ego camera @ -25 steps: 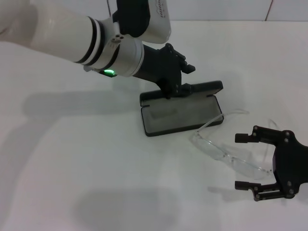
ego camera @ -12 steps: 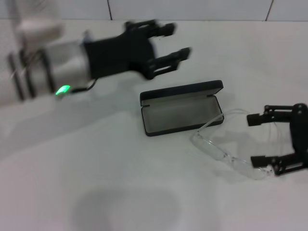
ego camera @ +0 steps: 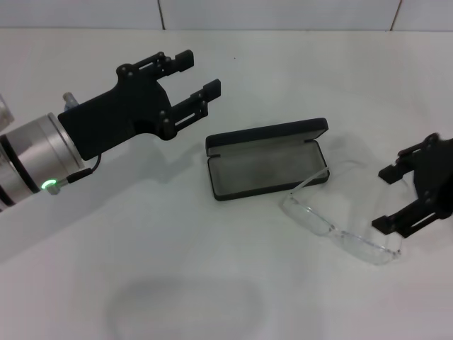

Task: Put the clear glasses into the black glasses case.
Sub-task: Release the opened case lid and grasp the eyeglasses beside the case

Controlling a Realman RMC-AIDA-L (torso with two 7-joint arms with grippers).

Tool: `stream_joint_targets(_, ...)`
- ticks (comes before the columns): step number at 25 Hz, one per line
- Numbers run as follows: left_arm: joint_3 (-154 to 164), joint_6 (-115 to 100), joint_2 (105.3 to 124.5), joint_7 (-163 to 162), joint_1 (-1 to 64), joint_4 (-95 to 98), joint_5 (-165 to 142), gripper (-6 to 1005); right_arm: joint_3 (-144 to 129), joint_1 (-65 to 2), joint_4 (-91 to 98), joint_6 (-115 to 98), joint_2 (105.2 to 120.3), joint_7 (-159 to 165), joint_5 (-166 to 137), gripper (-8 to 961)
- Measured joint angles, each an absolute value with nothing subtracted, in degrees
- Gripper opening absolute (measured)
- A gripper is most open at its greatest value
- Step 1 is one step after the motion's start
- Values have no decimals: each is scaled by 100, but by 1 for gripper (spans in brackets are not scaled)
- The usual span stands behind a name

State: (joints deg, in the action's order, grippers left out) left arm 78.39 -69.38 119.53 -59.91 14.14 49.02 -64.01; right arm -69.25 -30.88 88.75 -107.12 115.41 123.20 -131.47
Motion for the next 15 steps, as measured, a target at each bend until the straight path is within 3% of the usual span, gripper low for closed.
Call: stream_joint_targets(15, 7786, -7011, 11951, -5841, 1733, 4457, -6437, 607, -9033, -3270, 8143, -9213, 11596, 12984, -13671, 734)
